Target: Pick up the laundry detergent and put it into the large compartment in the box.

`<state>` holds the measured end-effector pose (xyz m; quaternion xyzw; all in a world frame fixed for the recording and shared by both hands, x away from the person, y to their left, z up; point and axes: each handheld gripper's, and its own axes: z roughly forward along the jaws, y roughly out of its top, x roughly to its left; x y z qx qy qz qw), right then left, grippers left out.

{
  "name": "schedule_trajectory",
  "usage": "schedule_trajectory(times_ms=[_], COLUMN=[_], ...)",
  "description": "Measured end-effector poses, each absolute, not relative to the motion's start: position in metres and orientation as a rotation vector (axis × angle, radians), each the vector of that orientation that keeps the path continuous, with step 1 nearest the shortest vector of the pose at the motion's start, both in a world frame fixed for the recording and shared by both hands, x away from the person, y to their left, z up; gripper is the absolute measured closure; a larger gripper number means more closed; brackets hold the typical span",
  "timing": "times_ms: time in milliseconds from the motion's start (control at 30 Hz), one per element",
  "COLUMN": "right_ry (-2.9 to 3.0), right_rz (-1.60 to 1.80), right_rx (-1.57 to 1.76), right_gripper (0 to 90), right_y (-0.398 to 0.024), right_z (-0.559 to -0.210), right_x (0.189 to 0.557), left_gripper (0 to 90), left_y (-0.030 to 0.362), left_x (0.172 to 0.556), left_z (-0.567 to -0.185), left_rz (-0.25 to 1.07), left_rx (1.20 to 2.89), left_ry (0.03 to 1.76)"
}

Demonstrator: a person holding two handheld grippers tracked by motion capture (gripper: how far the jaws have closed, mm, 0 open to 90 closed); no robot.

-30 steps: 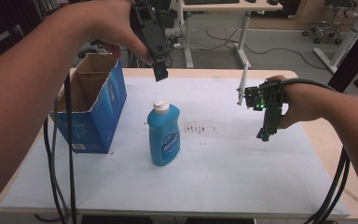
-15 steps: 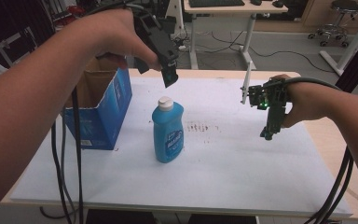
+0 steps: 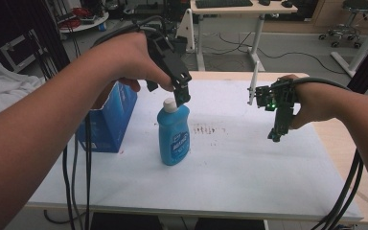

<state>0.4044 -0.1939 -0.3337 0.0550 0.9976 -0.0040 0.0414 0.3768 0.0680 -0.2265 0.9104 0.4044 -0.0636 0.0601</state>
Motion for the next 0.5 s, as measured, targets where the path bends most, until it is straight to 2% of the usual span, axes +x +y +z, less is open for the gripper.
schedule_trajectory(times_ms=[167, 500], right_ry=[3.050, 3.045], right_rz=[-0.011, -0.017], right_rx=[0.161, 0.151], right_gripper=[2.4, 2.4], right_y=[-0.193, -0.192], right_z=[-0.334, -0.334], right_x=[0.404, 0.405], left_gripper=[1.8, 1.8], left_y=[0.065, 0.059], left_x=[0.377, 0.378], left_z=[-0.236, -0.261], left_rz=[-0.165, -0.192], left_rx=[2.760, 2.751], left_ry=[1.261, 1.297])
